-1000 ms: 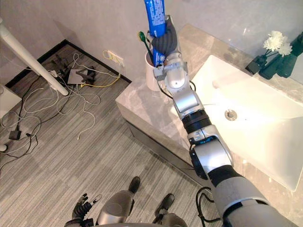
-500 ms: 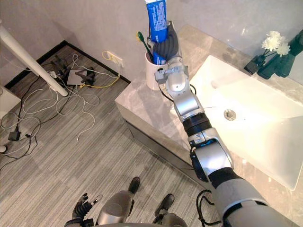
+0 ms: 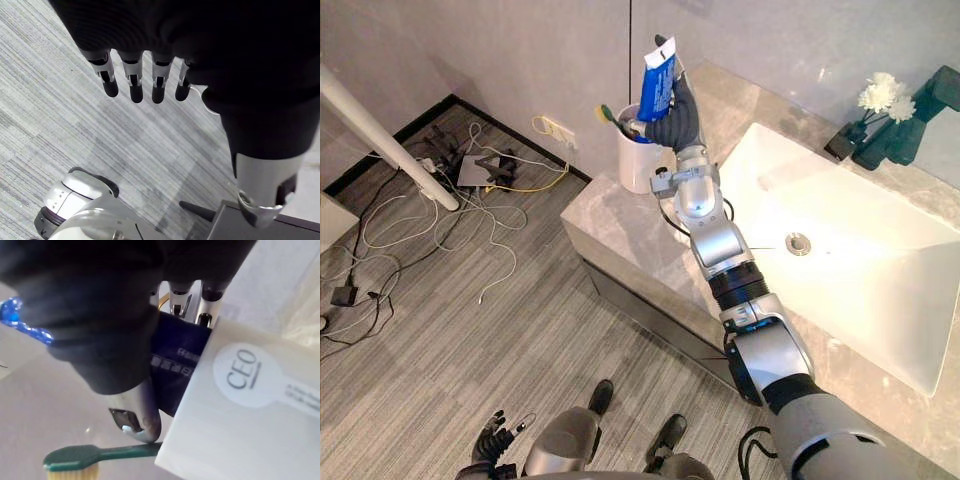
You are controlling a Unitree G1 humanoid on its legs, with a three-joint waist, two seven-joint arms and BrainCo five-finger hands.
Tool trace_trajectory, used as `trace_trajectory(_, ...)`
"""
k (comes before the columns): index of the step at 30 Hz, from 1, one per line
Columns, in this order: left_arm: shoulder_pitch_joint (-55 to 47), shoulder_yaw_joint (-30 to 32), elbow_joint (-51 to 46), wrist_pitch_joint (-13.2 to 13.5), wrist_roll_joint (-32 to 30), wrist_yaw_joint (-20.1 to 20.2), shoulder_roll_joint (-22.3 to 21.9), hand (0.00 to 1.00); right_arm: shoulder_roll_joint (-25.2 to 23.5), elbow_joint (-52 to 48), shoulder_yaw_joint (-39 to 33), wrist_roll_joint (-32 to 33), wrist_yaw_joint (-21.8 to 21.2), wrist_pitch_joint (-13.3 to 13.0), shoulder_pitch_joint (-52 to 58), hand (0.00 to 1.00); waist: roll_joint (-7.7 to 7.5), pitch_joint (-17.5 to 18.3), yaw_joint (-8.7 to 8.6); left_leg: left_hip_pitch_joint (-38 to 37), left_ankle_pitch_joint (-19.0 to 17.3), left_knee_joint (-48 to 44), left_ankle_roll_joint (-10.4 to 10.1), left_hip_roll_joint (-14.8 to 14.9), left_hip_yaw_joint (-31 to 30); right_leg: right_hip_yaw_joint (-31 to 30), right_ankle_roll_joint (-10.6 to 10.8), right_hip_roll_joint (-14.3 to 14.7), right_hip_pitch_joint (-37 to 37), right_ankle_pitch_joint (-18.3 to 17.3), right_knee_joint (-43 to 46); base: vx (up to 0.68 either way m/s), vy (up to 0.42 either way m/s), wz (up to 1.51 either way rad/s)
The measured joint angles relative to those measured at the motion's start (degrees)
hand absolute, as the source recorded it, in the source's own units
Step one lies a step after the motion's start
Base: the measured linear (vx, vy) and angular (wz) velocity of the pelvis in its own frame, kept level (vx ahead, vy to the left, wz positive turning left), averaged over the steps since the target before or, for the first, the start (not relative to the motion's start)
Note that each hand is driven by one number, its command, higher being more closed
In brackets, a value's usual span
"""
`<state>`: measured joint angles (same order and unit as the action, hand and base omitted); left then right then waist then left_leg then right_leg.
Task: Organize washtable
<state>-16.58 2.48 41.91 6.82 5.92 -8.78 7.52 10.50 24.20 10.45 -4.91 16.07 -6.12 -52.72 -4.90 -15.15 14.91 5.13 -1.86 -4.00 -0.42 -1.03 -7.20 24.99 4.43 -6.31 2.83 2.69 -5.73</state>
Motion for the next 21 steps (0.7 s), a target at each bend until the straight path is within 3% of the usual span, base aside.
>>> trace_trajectory(12, -0.04, 0.03, 1.63, -0.18, -0.01, 0.06, 0.13, 0.0, -0.12, -0.94, -1.41, 0.1, -0.05, 0.0, 4.64, 0.0, -0.15, 1.87, -0.29, -1.53, 0.7, 1.22, -0.06, 0.04, 0.11, -0.06, 0.0, -0.03, 0.99, 0.0, 0.0, 0.0, 0.0, 0.0)
trace_trajectory(16, -0.15, 0.15, 2.09, -0.31, -0.02, 0.09, 0.27, 0.0, -0.17, -1.29, -1.42, 0.11, -0.21, 0.02, 4.96, 0.0, -0.32, 1.98, -1.43, -1.89, 1.26, 2.07, -0.09, 0.04, 0.11, -0.01, -0.01, -0.05, 1.04, 0.0, 0.0, 0.0, 0.005, 0.01)
trace_trajectory(21, -0.19, 0.19, 2.48, -0.37, -0.1, 0.72, 0.55, 0.0, -0.01, -3.3, -1.78, 0.41, -0.67, 0.03, 6.82, 0.0, -0.62, 2.23, -1.64, -2.15, 1.26, 2.08, -0.09, 0.08, 0.3, -0.31, -0.01, -0.05, 1.1, 0.01, 0.0, 0.01, 0.013, -0.03)
